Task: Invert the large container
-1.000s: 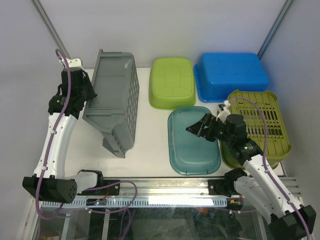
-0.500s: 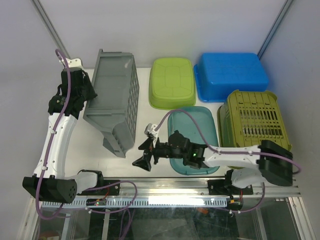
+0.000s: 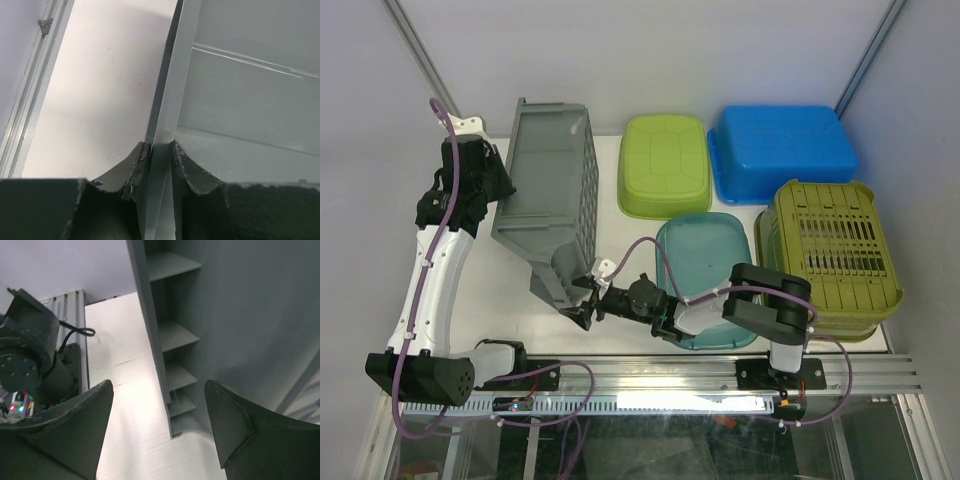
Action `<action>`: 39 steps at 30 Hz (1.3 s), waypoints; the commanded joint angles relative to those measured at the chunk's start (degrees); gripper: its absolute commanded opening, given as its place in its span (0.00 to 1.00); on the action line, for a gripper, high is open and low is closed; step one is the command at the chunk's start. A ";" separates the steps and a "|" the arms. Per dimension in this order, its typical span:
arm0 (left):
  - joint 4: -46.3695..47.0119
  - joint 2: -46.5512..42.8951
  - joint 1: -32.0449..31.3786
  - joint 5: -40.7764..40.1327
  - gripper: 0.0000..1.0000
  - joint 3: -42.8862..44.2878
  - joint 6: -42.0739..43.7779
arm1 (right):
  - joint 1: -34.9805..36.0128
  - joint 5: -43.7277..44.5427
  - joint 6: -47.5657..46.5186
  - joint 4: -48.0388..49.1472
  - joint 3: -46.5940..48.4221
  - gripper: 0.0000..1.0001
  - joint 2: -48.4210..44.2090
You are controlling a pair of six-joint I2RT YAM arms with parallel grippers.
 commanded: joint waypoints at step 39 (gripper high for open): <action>-2.78 -1.83 11.20 -6.44 0.25 -8.84 -9.11 | 4.31 5.61 -25.62 -59.99 36.38 0.00 -8.46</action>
